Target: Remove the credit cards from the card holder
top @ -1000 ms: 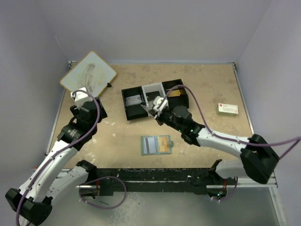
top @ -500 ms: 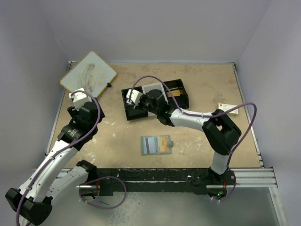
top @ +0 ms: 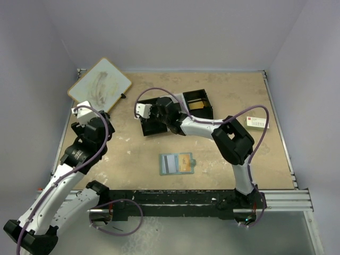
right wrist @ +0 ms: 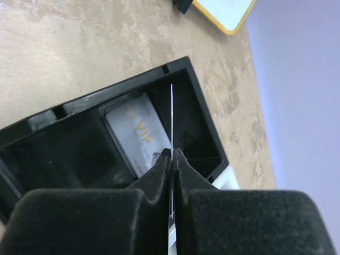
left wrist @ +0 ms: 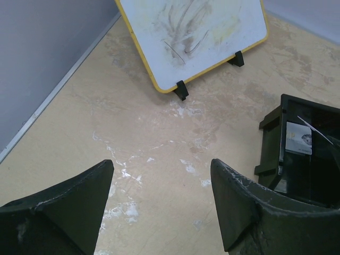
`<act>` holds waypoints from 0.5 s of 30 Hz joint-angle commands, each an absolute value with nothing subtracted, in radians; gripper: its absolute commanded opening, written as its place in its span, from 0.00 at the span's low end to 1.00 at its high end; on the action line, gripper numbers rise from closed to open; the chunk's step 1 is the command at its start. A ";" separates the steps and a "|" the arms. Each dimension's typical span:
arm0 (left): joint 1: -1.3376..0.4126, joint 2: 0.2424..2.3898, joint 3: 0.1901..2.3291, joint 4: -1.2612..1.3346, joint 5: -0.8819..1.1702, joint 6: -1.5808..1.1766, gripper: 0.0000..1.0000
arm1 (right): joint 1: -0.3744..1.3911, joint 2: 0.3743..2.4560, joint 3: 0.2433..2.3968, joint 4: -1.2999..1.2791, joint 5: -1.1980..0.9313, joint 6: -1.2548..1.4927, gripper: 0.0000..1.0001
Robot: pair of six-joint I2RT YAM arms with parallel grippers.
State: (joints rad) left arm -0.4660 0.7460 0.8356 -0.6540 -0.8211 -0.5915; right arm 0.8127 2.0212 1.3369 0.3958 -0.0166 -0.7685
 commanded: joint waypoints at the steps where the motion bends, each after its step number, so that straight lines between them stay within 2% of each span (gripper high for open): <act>1: -0.463 0.712 0.842 -0.647 -0.870 -0.617 0.72 | 0.807 2.044 1.438 0.390 0.000 -0.852 0.01; 15: -0.464 0.639 0.837 -0.646 -0.887 -0.629 0.72 | 0.802 2.123 1.506 0.345 0.037 -0.914 0.00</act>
State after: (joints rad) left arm -0.4660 0.6449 0.8349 -0.6571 -0.8616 -0.6128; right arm 0.8074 2.1056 1.4460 0.3386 0.0105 -0.8875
